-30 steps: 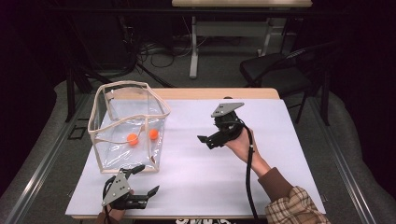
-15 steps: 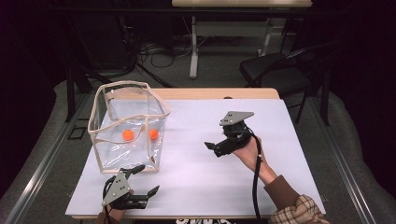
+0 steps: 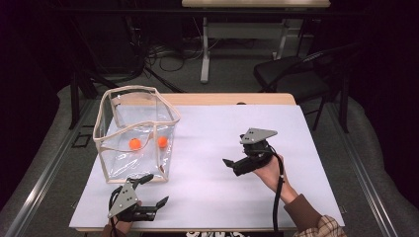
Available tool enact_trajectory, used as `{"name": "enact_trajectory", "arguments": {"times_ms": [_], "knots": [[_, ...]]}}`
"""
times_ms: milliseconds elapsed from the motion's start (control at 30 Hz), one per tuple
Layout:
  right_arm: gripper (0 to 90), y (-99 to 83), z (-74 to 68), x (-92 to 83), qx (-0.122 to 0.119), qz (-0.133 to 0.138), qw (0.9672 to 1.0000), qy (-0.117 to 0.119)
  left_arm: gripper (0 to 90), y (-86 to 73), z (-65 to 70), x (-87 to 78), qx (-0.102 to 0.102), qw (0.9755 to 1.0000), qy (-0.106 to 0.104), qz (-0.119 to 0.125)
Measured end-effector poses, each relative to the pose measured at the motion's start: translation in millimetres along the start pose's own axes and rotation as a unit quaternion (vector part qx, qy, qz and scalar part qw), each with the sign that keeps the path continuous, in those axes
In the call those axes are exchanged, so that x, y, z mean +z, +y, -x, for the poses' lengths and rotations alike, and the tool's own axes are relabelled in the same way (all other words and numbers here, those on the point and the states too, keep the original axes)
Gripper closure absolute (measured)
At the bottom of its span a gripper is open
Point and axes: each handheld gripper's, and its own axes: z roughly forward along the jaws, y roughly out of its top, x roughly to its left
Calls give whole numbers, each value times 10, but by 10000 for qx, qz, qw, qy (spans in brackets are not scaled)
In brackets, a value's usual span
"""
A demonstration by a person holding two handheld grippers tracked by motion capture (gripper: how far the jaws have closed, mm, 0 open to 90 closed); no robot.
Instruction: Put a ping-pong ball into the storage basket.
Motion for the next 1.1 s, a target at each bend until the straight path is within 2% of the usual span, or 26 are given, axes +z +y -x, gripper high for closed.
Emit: {"name": "enact_trajectory", "arguments": {"times_ms": [267, 1100], "knots": [[4, -192, -36, -48, 51, 23, 10000, -46, 157, 1, 1, 4, 5, 10000, -9, -8], [8, -659, -141, -243, -2, 150, 9996, -234, 157, 2, 2, 8, -2, 10000, -14, 2]]}}
